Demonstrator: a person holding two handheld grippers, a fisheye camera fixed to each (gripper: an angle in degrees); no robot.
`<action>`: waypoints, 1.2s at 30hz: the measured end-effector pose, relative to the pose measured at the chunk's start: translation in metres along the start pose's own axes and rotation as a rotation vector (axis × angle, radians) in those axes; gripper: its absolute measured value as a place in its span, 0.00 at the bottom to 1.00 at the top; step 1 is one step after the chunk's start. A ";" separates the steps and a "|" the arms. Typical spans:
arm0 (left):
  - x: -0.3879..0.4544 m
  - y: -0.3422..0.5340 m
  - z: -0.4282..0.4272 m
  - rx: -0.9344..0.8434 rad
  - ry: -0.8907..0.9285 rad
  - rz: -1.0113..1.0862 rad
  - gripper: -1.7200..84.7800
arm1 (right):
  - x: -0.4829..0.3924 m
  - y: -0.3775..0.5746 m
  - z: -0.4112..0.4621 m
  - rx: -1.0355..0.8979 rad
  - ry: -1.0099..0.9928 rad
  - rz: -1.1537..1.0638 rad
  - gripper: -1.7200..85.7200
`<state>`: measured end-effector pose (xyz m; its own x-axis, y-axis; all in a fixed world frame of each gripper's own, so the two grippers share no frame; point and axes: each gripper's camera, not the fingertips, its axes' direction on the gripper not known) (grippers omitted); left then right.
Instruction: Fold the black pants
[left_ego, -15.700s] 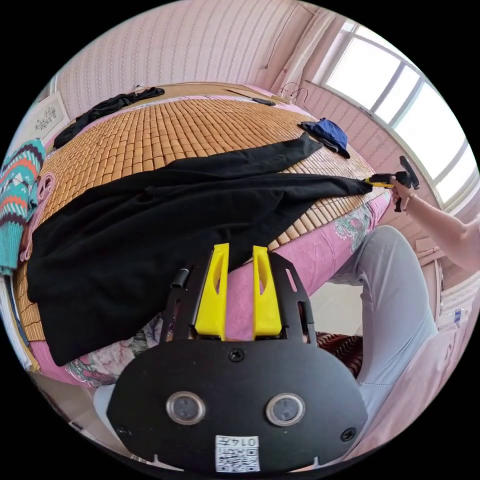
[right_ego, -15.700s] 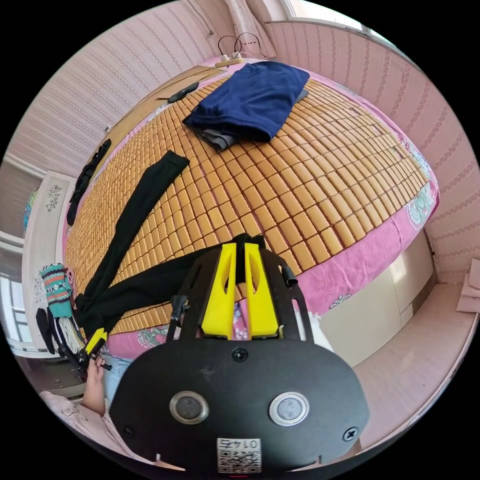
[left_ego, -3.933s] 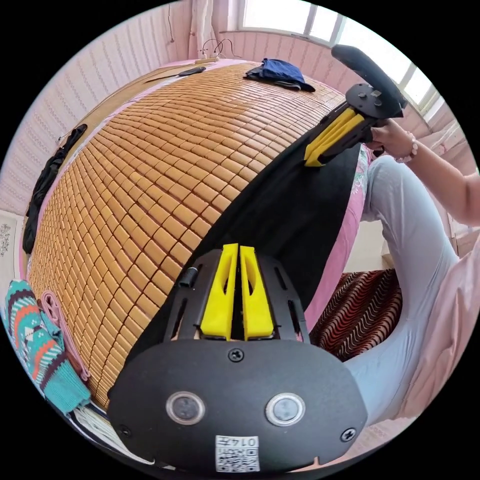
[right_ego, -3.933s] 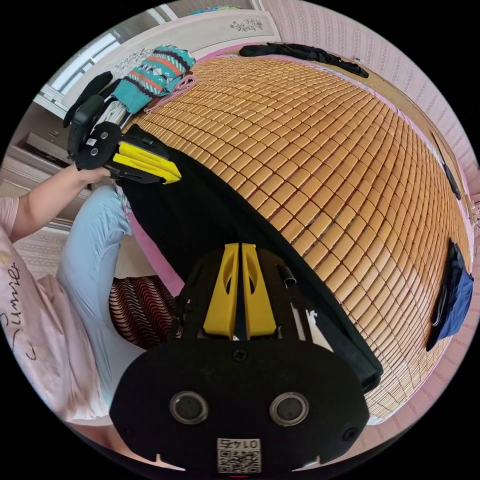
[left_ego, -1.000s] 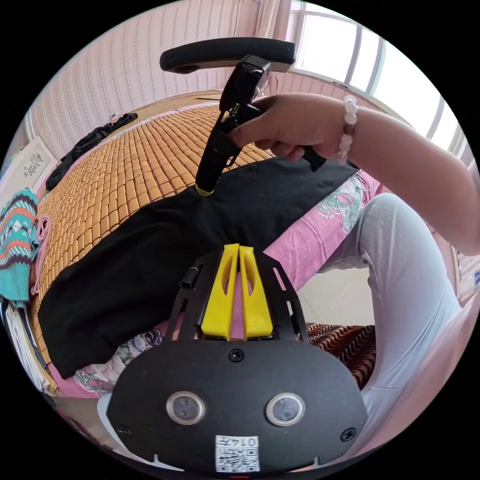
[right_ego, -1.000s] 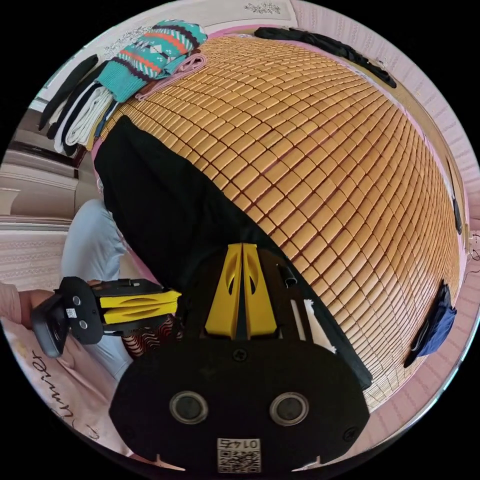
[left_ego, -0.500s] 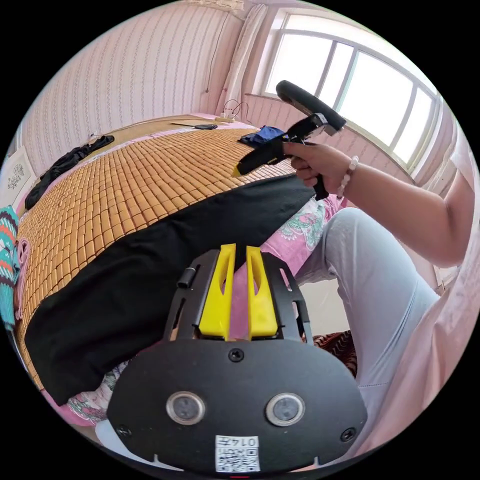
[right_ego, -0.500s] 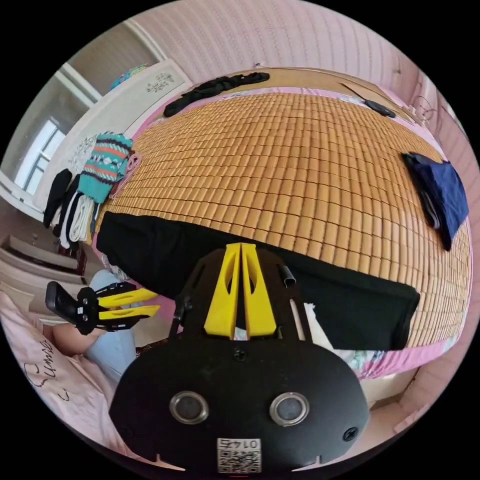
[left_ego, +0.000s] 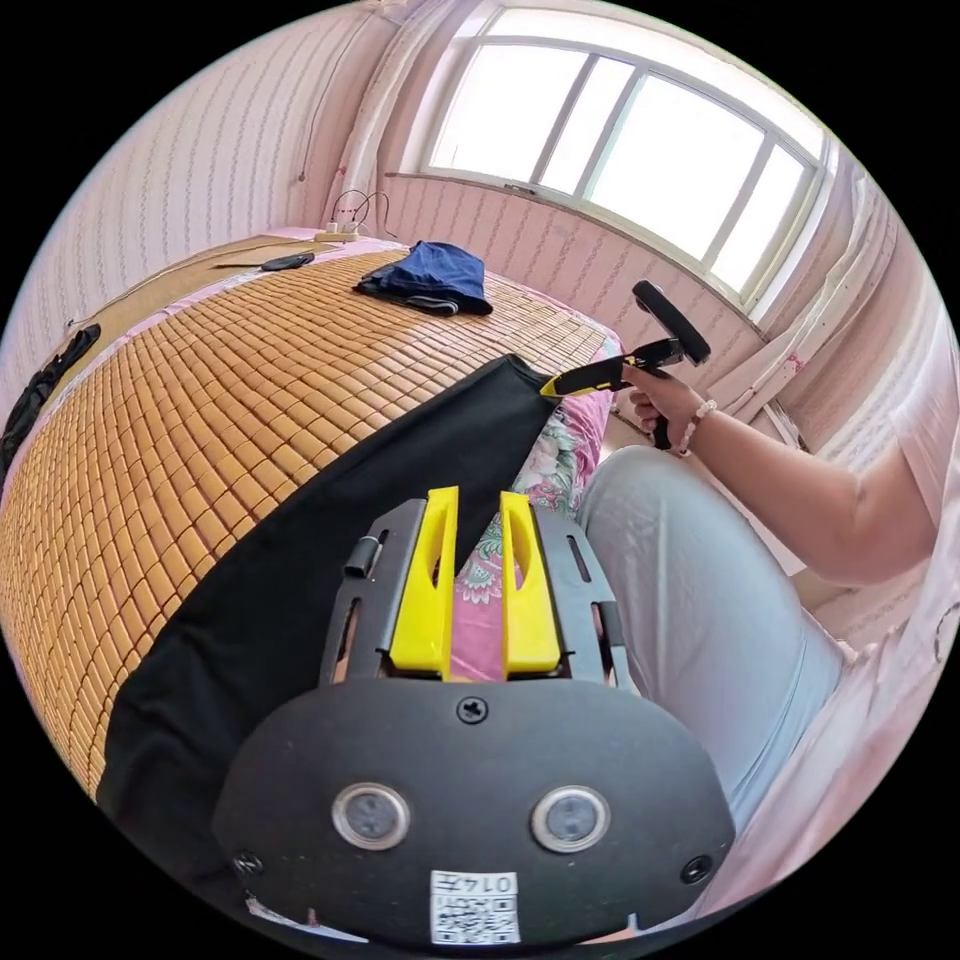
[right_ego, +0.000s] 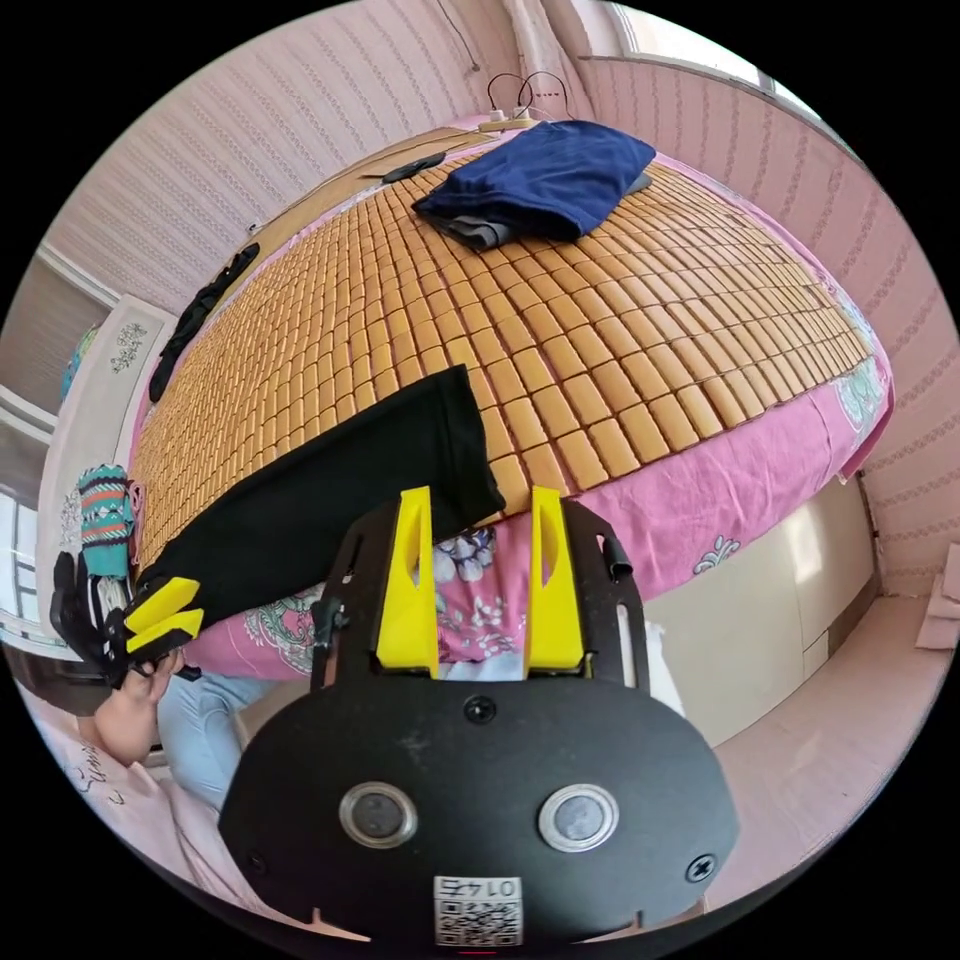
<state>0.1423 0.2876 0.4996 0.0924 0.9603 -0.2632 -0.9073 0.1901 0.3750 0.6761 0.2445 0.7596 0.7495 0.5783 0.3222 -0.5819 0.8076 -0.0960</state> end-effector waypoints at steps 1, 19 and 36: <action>0.005 -0.007 0.009 -0.018 -0.007 0.025 0.12 | 0.002 -0.001 0.003 0.000 -0.003 -0.014 0.16; -0.008 -0.020 0.072 -0.156 -0.196 -0.004 0.03 | 0.014 0.011 0.011 0.038 -0.029 -0.129 0.06; -0.044 -0.005 -0.055 0.199 0.096 -0.008 0.06 | -0.040 0.022 -0.113 0.372 -0.539 -0.405 0.05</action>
<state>0.1199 0.2328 0.4604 0.0510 0.9365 -0.3469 -0.8069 0.2433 0.5383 0.6690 0.2526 0.6378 0.7247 0.0327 0.6883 -0.4343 0.7971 0.4194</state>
